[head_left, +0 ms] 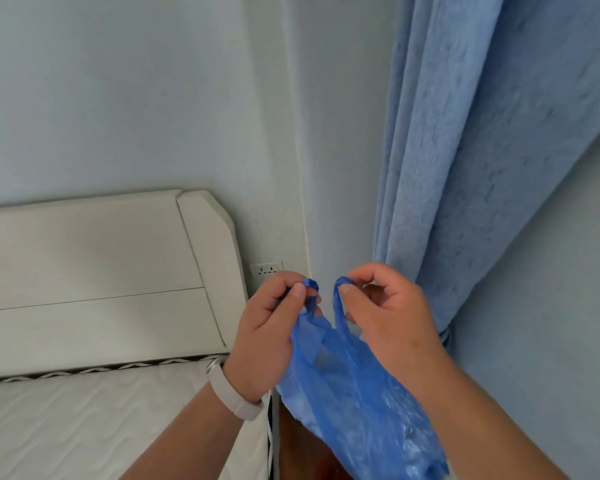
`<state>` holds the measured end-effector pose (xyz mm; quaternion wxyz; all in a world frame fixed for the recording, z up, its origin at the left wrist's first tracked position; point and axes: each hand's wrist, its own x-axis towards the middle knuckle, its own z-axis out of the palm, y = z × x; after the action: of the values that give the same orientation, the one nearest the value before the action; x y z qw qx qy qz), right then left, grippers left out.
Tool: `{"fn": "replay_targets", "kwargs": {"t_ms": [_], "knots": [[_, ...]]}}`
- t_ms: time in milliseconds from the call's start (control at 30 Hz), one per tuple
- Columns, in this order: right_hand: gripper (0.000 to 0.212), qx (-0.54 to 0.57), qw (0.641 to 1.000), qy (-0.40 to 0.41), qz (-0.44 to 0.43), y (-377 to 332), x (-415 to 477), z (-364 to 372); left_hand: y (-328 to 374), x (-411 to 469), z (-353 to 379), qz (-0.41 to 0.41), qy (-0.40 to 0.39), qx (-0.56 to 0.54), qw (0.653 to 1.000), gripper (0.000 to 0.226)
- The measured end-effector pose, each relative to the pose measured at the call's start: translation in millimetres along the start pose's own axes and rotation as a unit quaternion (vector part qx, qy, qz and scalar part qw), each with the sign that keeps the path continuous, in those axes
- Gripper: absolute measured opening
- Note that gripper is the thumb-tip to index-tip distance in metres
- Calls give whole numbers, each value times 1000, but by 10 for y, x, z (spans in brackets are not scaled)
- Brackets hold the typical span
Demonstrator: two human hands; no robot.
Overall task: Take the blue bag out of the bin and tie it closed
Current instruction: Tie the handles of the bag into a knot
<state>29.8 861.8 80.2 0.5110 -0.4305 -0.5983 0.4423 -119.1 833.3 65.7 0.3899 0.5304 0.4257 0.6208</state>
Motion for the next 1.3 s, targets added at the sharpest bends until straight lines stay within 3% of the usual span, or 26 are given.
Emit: {"fn": "replay_targets", "kwargs": {"t_ms": [200,467,733,900,1133,1300], "knots": [[16,28,999,-4,17,-63,21,23,36,-31,-38,-27,-88,-62,994,15],[27,65,996,-57,33,-11,15,95,36,-18,-141,-37,-135,21,990,13],[23,89,989,-113,27,-25,-8,103,30,26,-139,-49,-100,30,993,10],[15,83,992,-99,14,9,-7,92,58,8,-109,-65,-105,60,991,36],[13,56,988,-141,-6,42,-54,120,130,-33,-79,-70,-68,68,993,9],[20,42,982,-178,-55,-13,-95,125,219,-76,-137,-62,-48,40,996,9]]}}
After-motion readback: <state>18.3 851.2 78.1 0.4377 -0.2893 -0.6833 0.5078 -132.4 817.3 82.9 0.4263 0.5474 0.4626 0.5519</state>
